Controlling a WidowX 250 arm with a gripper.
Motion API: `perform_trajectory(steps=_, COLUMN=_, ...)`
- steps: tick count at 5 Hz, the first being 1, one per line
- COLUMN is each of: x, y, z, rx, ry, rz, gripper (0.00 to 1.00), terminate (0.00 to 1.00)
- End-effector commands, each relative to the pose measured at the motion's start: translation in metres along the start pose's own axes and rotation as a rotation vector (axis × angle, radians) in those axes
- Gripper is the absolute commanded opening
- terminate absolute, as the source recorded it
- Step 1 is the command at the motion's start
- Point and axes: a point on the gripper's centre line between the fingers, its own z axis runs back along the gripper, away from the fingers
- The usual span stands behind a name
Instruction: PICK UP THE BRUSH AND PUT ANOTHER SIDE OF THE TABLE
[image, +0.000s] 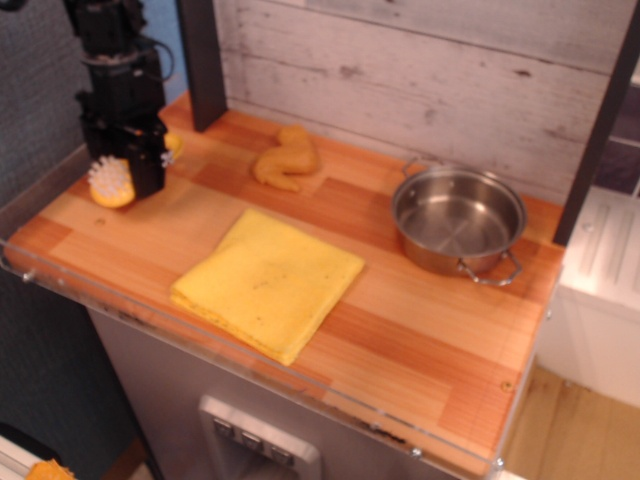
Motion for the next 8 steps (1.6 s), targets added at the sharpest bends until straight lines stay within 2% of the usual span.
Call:
perform_trajectory(steps=1, x=0.014, y=0.011, z=0.003, rx=0.093, ry=-0.091, rz=-0.042, gripper=0.0, terminate=0.0)
perform_trajectory(steps=2, x=0.013, y=0.008, z=0.001, rx=0.104, ry=-0.111, rz=-0.037, gripper=0.0, terminate=0.0)
perform_trajectory(steps=3, x=0.008, y=0.006, z=0.0, rx=0.11, ry=-0.102, rz=0.006, gripper=0.0, terminate=0.0)
perform_trajectory(steps=4, x=0.0, y=0.005, z=0.007, rx=0.1, ry=-0.103, rz=0.072, gripper=1.0, terminate=0.0)
perform_trajectory(steps=7, x=-0.018, y=-0.02, z=0.072, rx=0.153, ry=-0.177, rz=0.102, gripper=1.0, terminate=0.0)
perform_trajectory(steps=8, x=-0.022, y=-0.057, z=0.089, rx=0.15, ry=-0.209, rz=0.11, gripper=1.0, terminate=0.0)
